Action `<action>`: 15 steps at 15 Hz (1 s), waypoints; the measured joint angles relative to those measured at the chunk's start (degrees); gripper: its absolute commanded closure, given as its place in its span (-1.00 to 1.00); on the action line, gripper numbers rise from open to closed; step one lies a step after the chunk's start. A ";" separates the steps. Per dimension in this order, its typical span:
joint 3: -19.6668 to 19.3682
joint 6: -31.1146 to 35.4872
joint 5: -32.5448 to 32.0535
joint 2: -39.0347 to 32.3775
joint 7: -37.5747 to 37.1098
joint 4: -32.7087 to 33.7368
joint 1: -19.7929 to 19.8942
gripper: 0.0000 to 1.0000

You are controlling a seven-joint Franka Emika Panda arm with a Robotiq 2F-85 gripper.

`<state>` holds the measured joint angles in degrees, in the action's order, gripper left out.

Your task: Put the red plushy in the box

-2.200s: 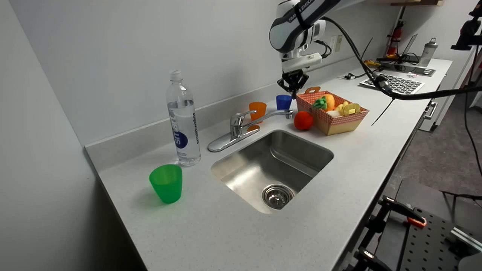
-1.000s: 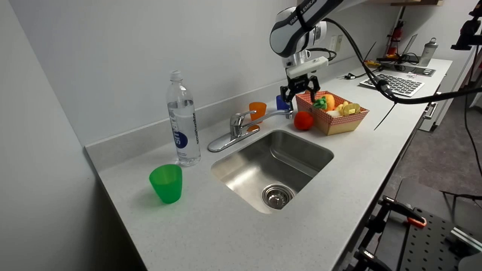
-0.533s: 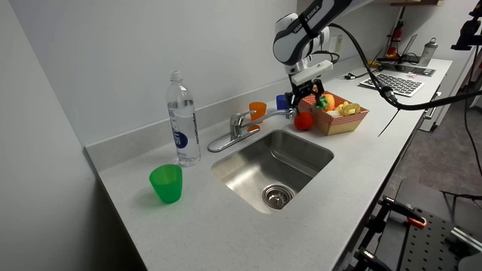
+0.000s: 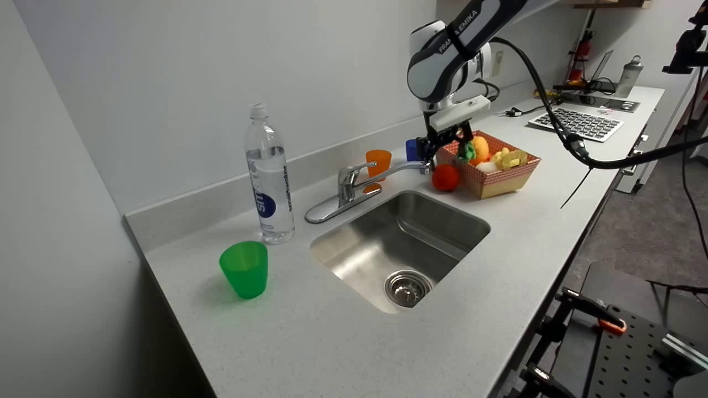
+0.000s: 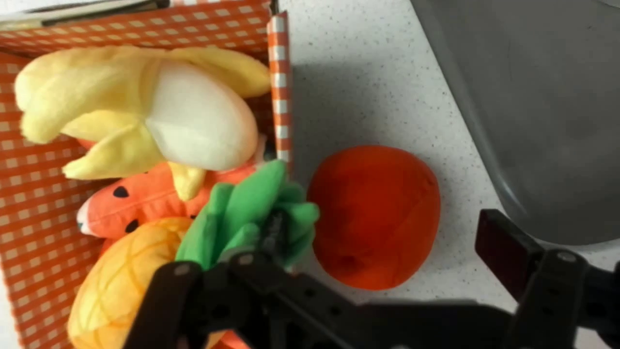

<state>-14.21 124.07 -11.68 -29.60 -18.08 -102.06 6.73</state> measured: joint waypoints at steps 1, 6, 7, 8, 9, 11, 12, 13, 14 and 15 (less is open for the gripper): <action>0.00 0.04 0.00 0.24 0.22 -0.17 0.00 -1.00; 0.01 -0.18 0.41 0.73 1.14 -0.22 0.07 -1.00; 0.01 -0.18 0.41 0.74 1.14 -0.22 0.10 -1.00; 0.01 -0.07 0.41 0.74 1.14 -0.24 0.11 -1.00; 0.01 0.15 0.39 0.74 1.14 -0.30 0.12 -1.00; 0.00 1.47 0.32 0.65 1.14 -0.67 0.14 -1.00; 0.01 2.35 0.30 0.57 1.14 -0.99 0.14 -1.00; 0.01 3.44 0.15 0.48 1.14 -1.40 0.12 -1.00; 0.01 4.53 0.07 0.37 1.14 -1.86 0.09 -1.00; 0.01 5.46 0.06 0.21 1.14 -2.27 0.06 -1.00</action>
<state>-14.20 129.53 -11.62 -29.39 -16.94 -104.34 6.79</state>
